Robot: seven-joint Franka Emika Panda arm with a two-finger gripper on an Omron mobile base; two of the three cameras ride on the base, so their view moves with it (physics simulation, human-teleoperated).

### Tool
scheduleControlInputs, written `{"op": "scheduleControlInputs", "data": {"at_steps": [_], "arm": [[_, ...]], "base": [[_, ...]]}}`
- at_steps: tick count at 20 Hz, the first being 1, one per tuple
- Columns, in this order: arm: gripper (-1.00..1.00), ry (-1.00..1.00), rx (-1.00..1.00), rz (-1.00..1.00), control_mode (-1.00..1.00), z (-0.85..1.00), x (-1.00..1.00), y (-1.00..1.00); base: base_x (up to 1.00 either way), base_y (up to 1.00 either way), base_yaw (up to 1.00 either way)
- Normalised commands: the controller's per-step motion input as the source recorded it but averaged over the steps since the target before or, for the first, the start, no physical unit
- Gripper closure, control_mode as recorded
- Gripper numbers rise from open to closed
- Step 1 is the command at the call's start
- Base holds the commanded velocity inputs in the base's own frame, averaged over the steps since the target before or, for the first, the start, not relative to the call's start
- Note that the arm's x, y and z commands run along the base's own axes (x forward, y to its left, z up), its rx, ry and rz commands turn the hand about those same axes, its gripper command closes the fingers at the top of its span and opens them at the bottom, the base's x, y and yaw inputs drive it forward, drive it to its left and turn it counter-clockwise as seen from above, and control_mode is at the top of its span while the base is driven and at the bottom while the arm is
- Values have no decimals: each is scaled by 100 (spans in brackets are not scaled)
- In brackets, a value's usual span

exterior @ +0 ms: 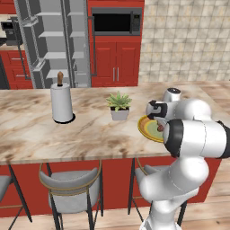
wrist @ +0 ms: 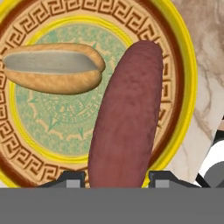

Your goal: Move the hot dog bun to the plate on the dining table and place the condiment next to that plate. Then navigate to the fridge and take the sausage and place it on the plate as well.

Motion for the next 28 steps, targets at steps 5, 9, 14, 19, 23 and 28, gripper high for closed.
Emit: {"op": "scheduleControlInputs", "data": {"at_steps": [5, 9, 14, 19, 23, 28], "arm": [[100, 0, 0, 0, -100, -6, 5, 0], [100, 0, 0, 0, -100, -7, 10, 0], [100, 0, 0, 0, -100, -7, 14, 0], [100, 0, 0, 0, -100, -8, 17, 0], [-100, 0, 0, 0, -100, -13, 15, 0], [-100, 0, 0, 0, -100, -13, 16, 0]], "base": [[0, 0, 0], [0, 0, 0], [0, 0, 0], [0, 0, 0], [0, 0, 0], [0, 0, 0]]}}
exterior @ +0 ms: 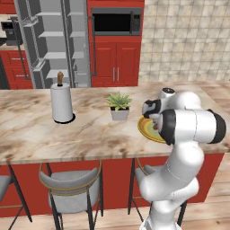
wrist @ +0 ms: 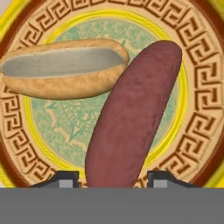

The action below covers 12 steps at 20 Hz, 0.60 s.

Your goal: Move the hot dog bun to the plate on the dining table and place the condiment next to that plate. Then navigate to the fridge and take the sausage and place it on the plate as well.

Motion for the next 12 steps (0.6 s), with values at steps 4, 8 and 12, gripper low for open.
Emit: {"op": "scheduleControlInputs", "data": {"at_steps": [4, 8, 12], "arm": [[-100, 0, 0, 0, -100, -5, 1, 0], [-100, -7, 1, 0, -100, 0, -17, 0], [-100, -10, 4, 0, -100, 13, -37, -3]], "base": [[0, 0, 0], [0, 0, 0], [0, 0, 0]]}}
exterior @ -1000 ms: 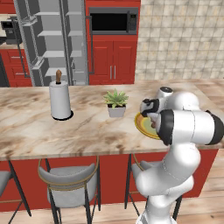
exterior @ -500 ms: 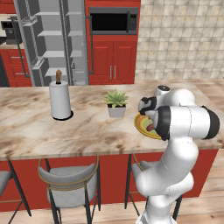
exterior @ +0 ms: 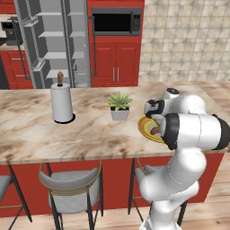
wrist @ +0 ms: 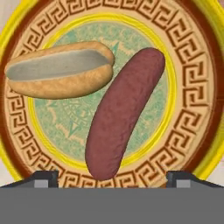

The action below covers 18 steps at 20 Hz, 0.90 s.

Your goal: Move the hot dog bun to the plate on the dining table and place the condiment next to that plate. Then navigate to the fridge and take the sausage and place it on the plate as well.

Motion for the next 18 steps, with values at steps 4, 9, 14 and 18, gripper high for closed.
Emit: {"op": "scheduleControlInputs", "data": {"at_steps": [4, 9, 14, 18], "arm": [[-100, -13, 6, 0, -100, 27, -41, -10], [-100, -15, 2, 0, -100, 41, -40, -16], [-100, -18, 0, 0, -100, 54, -39, -17], [-100, -17, 0, 0, -100, 64, -40, -10]], "base": [[0, 0, 0], [0, 0, 0], [0, 0, 0], [0, 0, 0]]}}
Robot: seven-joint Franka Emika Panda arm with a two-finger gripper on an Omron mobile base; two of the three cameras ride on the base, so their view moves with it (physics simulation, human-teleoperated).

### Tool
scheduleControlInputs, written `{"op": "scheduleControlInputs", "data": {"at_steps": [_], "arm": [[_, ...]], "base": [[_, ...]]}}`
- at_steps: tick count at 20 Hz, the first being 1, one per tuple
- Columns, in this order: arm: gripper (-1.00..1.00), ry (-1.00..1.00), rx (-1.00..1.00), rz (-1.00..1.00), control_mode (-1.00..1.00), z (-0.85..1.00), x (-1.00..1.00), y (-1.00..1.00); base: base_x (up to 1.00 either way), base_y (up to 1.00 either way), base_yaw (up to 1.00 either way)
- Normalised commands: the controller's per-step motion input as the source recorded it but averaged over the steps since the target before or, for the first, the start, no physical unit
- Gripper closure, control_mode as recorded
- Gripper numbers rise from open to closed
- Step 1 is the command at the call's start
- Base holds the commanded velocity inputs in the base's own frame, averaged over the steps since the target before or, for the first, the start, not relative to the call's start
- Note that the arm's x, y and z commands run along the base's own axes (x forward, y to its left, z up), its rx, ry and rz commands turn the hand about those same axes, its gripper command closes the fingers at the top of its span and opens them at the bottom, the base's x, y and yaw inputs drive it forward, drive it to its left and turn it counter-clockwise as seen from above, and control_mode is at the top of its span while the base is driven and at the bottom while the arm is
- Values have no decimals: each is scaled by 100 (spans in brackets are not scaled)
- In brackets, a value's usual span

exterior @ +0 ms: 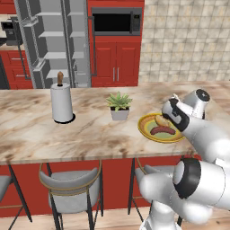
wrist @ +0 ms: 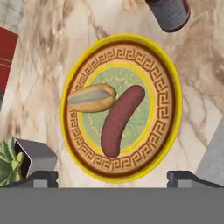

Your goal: Move the hot dog bun to the plate on the dining table and place the condiment next to that plate. Then navigate to the fridge and take the sausage and place it on the plate as well.

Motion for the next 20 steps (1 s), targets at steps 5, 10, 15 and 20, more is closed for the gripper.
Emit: {"op": "scheduleControlInputs", "data": {"at_steps": [5, 10, 15, 20], "arm": [[-100, -18, 0, 0, -100, 67, -44, -2], [-100, -17, 0, 0, -100, 65, -40, 0], [-100, -11, -7, 0, -100, 58, -44, 0], [-100, -14, -15, 1, -100, 61, -53, 0]], "base": [[0, 0, 0], [0, 0, 0], [0, 0, 0], [0, 0, 0]]}}
